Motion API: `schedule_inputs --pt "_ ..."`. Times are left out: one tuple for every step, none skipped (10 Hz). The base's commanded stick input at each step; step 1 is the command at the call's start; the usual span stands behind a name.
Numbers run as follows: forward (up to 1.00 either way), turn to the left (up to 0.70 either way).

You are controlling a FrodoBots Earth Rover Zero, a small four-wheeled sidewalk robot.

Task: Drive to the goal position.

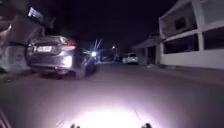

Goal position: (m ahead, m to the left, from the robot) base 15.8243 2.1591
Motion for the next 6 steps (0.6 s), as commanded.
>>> schedule_inputs --pt "0.7 0.0" --pt "0.7 0.0" --pt "0.7 0.0" --pt "0.7 0.0" --pt "0.7 0.0" --pt "0.7 0.0"
